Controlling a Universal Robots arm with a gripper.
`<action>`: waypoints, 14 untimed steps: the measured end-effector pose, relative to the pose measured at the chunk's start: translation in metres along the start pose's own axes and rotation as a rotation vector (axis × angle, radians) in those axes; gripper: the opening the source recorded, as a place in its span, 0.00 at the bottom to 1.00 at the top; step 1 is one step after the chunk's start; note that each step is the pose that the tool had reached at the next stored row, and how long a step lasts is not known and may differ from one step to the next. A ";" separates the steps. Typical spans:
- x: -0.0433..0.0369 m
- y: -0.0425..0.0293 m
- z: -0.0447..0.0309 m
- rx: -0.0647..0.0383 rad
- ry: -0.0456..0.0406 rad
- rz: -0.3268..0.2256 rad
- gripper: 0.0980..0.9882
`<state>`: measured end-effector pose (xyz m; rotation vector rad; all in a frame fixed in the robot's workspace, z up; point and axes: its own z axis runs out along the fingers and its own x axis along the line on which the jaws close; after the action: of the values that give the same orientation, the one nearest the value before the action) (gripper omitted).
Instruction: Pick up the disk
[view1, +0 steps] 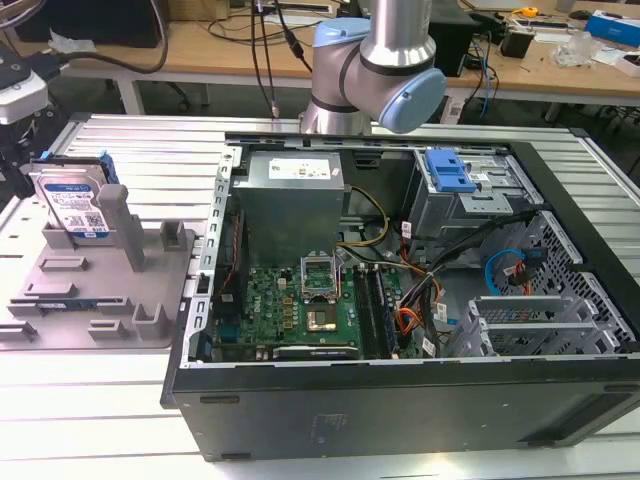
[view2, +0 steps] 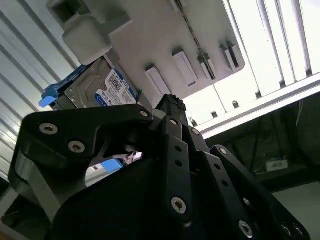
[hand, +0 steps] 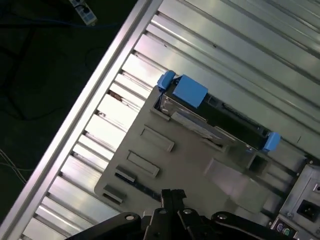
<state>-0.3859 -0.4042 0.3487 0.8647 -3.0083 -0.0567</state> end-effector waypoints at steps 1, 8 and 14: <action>0.0000 0.0000 0.0001 0.000 0.0007 -0.017 0.02; 0.0000 -0.0001 0.0011 0.001 0.0080 -0.192 0.42; 0.0000 -0.0001 0.0022 0.005 0.0148 -0.323 0.50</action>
<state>-0.3859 -0.4042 0.3466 1.3345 -2.8240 -0.0449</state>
